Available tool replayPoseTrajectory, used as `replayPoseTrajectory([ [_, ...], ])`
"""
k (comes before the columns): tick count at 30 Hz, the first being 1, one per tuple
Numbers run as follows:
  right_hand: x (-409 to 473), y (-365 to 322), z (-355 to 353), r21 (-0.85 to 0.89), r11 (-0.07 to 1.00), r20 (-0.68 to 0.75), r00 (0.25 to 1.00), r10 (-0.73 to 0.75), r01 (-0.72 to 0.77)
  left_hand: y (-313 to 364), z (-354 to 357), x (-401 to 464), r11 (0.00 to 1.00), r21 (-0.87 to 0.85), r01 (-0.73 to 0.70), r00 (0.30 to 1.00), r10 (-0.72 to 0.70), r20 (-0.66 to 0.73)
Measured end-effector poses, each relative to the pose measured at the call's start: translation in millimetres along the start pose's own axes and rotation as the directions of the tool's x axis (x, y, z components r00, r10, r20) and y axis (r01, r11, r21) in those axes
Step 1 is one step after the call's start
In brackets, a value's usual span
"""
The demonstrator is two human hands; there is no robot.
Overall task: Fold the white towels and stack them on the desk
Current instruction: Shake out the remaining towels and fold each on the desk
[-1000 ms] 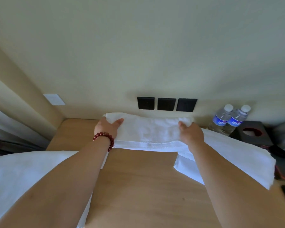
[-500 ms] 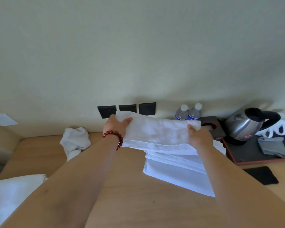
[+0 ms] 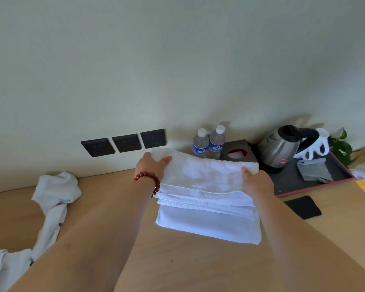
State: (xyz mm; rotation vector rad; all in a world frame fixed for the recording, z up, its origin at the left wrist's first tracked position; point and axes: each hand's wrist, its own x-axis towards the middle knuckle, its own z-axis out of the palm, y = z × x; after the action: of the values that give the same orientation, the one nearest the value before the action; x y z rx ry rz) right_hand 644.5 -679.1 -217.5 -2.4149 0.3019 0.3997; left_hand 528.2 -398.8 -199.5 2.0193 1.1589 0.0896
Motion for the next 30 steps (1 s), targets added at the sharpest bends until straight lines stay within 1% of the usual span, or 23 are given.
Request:
replayPoseTrajectory([
  [3,3,7,1,-0.022,1.000,0.007,1.000,0.013,-0.012,-1,9,0,0.999,0.031,0.017,1.000,-0.018,0.022],
  [12,9,26,11,-0.006,0.998,0.022,0.997,0.069,-0.069,-9,25,1,0.991,0.107,0.078,0.996,-0.082,0.042],
  [16,13,27,15,0.017,0.997,0.010,0.997,0.076,-0.076,-12,30,6,0.989,0.117,0.088,0.994,-0.094,0.048],
  [20,15,29,17,-0.011,0.997,-0.015,0.997,0.070,-0.070,-17,32,9,0.983,0.134,0.126,0.989,-0.134,0.058],
  [22,11,30,17,-0.034,0.998,-0.045,0.998,0.047,-0.049,-21,33,13,0.981,0.145,0.126,0.991,-0.132,0.034],
  [23,8,31,17,-0.091,0.996,-0.082,0.997,-0.006,-0.001,-23,32,15,0.982,0.155,0.112,0.994,-0.114,0.005],
  [24,5,31,18,-0.195,0.978,-0.135,0.985,-0.105,0.078,-26,31,17,0.980,0.175,0.090,0.996,-0.085,-0.039],
  [25,2,31,19,-0.317,0.935,-0.184,0.956,-0.227,0.161,-29,30,17,0.976,0.208,0.066,0.995,-0.048,-0.091],
  [26,0,31,21,-0.422,0.875,-0.218,0.911,-0.351,0.236,-31,28,16,0.964,0.263,0.033,0.989,0.007,-0.147],
  [27,-2,29,24,-0.489,0.818,-0.230,0.859,-0.457,0.304,-34,27,14,0.940,0.340,-0.023,0.978,0.092,-0.187],
  [28,-5,25,28,-0.523,0.770,-0.227,0.810,-0.540,0.366,-35,26,10,0.896,0.433,-0.099,0.959,0.202,-0.197],
  [30,-12,17,41,-0.548,0.701,-0.199,0.744,-0.638,0.455,-35,28,3,0.757,0.591,-0.278,0.899,0.422,-0.119],
])
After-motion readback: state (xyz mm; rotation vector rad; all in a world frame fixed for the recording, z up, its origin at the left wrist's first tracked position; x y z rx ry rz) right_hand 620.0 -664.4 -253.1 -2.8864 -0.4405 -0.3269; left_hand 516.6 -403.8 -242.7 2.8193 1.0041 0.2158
